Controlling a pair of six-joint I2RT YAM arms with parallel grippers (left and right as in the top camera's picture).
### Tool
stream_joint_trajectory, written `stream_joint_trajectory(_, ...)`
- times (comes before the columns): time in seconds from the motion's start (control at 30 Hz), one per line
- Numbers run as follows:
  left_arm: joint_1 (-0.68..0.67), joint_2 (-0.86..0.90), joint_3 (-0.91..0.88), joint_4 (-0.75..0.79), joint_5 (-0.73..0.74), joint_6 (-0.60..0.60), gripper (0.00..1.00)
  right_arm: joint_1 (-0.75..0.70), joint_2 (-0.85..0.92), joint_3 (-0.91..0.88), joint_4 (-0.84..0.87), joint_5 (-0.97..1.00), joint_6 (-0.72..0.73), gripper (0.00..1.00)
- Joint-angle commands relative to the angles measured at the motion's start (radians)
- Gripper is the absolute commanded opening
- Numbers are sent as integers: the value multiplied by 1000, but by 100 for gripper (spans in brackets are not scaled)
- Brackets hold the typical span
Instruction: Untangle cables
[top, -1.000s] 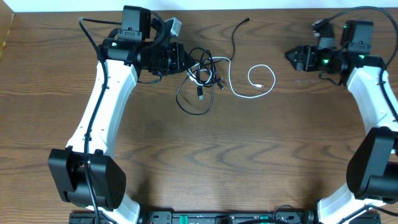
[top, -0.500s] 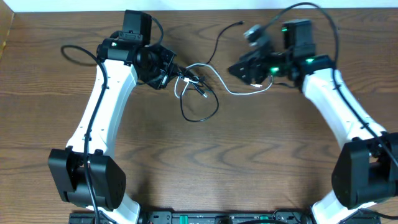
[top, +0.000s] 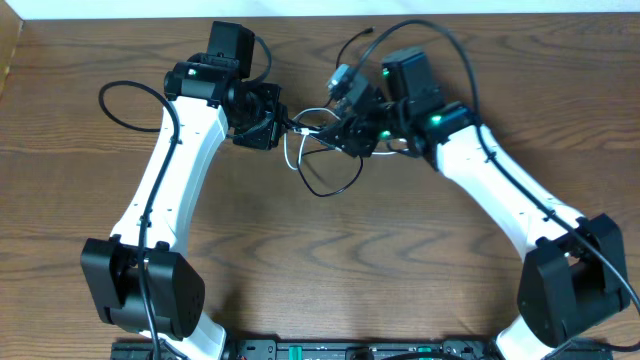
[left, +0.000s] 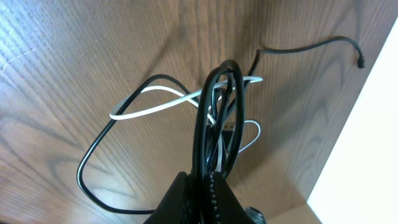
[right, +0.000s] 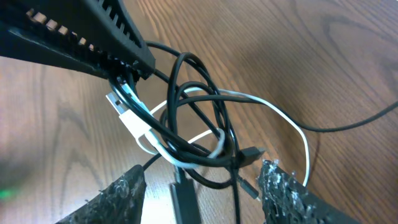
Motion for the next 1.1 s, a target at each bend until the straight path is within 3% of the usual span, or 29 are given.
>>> stream_joint_trajectory(0.0, 2, -21, 13, -5, 0, -48, 8, 39, -25, 7, -3, 100, -52, 54)
stream_joint_trajectory(0.43, 2, -21, 13, -19, 29, -47, 8, 79, -9, 6, 10, 136, -116, 50)
stream_joint_trajectory(0.77, -19, -21, 13, -35, 28, -47, 8, 79, 0, 6, 33, 135, -116, 15)
stream_joint_trajectory(0.87, -32, -21, 13, -35, 29, -47, 8, 79, 0, 6, 33, 135, -116, 16)
stream_joint_trajectory(1.07, -60, -21, 13, -35, 29, -47, 8, 79, 1, 6, 28, 124, -111, 31)
